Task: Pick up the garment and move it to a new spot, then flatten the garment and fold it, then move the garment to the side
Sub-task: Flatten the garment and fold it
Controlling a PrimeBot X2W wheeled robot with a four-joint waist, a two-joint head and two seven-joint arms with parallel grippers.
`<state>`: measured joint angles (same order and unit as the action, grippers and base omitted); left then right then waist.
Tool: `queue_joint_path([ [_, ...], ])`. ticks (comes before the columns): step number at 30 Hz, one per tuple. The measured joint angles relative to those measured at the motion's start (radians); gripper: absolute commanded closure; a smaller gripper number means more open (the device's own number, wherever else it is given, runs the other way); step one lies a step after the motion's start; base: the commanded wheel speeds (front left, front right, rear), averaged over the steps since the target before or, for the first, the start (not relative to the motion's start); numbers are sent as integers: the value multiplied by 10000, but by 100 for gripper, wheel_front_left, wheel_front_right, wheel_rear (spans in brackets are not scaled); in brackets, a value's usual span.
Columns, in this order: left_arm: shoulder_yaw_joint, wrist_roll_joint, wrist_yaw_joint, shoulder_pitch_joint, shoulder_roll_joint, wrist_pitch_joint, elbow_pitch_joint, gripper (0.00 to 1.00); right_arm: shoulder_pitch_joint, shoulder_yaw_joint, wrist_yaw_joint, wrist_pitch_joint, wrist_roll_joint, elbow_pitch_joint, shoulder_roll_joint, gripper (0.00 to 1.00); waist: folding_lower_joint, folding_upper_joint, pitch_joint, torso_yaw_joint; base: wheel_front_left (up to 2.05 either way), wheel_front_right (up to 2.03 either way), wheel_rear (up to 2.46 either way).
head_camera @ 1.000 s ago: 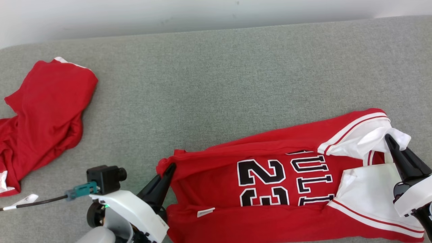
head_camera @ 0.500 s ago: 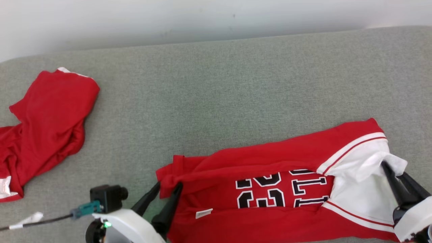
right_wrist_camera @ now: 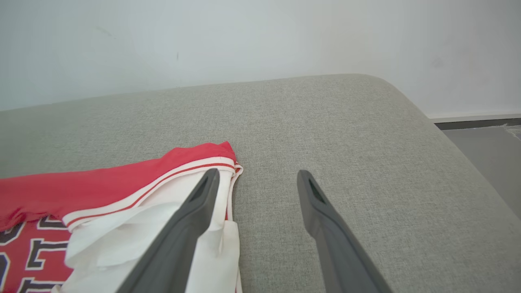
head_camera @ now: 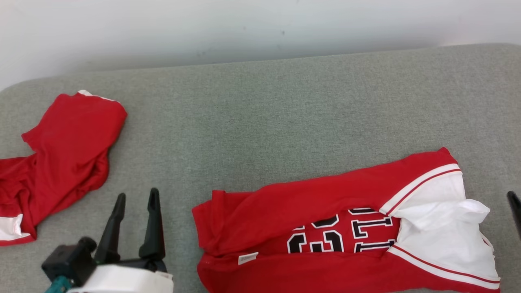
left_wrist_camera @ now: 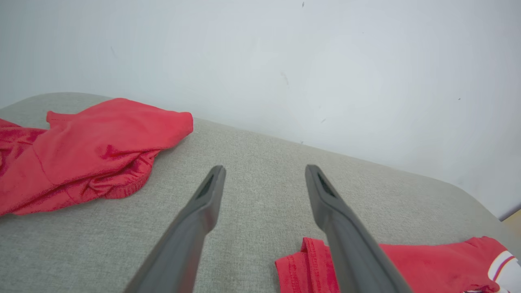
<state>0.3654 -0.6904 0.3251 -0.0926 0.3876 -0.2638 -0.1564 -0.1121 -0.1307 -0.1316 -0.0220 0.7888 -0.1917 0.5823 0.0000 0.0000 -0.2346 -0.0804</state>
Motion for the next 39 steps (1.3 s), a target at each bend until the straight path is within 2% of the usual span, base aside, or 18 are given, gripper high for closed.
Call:
queue_joint_path([
  [3,-711,1214,-336,570,-748,-2,-165,0,-75,721,0,416,-487,38,-387,0,-1,0,46,52,0,0,0],
  [6,-988,2036,-853,811,-1471,-2,-25,0,-405,899,0,1154,-1114,-77,-1011,0,0,1,72,112,0,0,0],
  [10,-1127,2986,-1521,1123,-2038,-2,539,0,-1001,909,0,2010,-2004,-667,-1741,0,0,0,101,195,0,0,0],
  [16,-1616,3760,-2265,1315,-2759,-2,997,0,-1396,940,0,2830,-2938,-1685,-2255,0,0,0,136,503,0,0,0],
  [22,-2056,4126,-2824,1447,-3152,-2,1252,0,-1313,884,0,3252,-3145,-2021,-2389,0,0,0,154,740,0,0,0],
  [28,-2314,4282,-3139,1557,-3333,-2,1373,0,-1083,1005,-2,3392,-3139,-2052,-2345,0,0,0,107,791,0,0,0],
  [32,-2389,4341,-3250,1551,-3367,-2,1419,0,-1104,1058,-2,3482,-3179,-2159,-2362,0,0,0,40,791,0,0,0],
  [39,-2169,4330,-3177,1420,-3379,-2,1448,0,-1609,993,-2,3731,-2999,-2771,-2619,0,0,0,-59,872,0,0,0],
])
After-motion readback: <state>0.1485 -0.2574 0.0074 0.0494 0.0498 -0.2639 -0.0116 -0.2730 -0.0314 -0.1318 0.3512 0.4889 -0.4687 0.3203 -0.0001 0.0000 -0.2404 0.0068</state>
